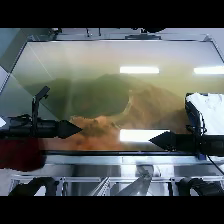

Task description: Fold the shirts.

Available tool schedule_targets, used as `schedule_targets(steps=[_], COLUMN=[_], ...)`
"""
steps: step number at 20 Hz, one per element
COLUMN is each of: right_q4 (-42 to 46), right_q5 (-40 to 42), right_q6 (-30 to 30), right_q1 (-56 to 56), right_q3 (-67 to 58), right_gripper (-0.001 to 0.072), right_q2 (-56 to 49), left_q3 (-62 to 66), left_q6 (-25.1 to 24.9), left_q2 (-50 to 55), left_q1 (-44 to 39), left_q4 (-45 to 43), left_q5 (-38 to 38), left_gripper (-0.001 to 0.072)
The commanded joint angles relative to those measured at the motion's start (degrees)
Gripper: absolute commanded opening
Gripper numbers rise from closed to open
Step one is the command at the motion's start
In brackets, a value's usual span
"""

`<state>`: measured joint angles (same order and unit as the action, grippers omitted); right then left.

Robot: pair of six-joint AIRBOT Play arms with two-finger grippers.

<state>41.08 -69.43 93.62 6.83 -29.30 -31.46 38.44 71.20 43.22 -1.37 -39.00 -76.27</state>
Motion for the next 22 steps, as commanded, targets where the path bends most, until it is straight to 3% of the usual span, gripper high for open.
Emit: schedule_targets(steps=[1, 3, 5, 9, 12, 13, 14, 18, 22], right_q4=[0.0, 0.0, 0.0, 0.0, 0.0, 0.0, 0.0, 0.0, 0.0], right_q5=[0.0, 0.0, 0.0, 0.0, 0.0, 0.0, 0.0, 0.0, 0.0], right_q6=[0.0, 0.0, 0.0, 0.0, 0.0, 0.0, 0.0, 0.0, 0.0], right_q1=[0.0, 0.0, 0.0, 0.1, 0.0, 0.0, 0.0, 0.0, 0.0], right_q3=[0.0, 0.0, 0.0, 0.0, 0.0, 0.0, 0.0, 0.0, 0.0], right_gripper=[0.0021, 0.0021, 0.0021, 0.0021, 0.0021, 0.0021, 0.0021, 0.0021, 0.0021], right_q2=[0.0, 0.0, 0.0, 0.0, 0.0, 0.0, 0.0, 0.0, 0.0], left_q3=[0.0, 0.0, 0.0, 4.3, 12.0, 14.4, 16.3, 20.2, 16.9], left_q6=[0.0, 0.0, 0.0, 0.0, 0.0, 0.4, 3.5, 11.5, 12.5], left_q2=[0.0, 0.0, 0.0, 0.0, 0.0, 0.7, 1.8, 9.2, 18.2], left_q1=[0.0, 0.0, 0.0, 3.7, 13.0, 17.5, 22.1, 42.8, 57.5], left_q4=[0.0, 0.0, 0.0, -6.5, -17.2, -21.0, -24.4, -31.5, -33.4], left_q5=[0.0, 0.0, 0.1, 1.5, 3.5, 3.9, 4.2, 1.3, 3.4], left_gripper=[0.0003, 0.0004, 0.033, 0.0336, 0.0341, 0.0489, 0.072, 0.0719, 0.0711])
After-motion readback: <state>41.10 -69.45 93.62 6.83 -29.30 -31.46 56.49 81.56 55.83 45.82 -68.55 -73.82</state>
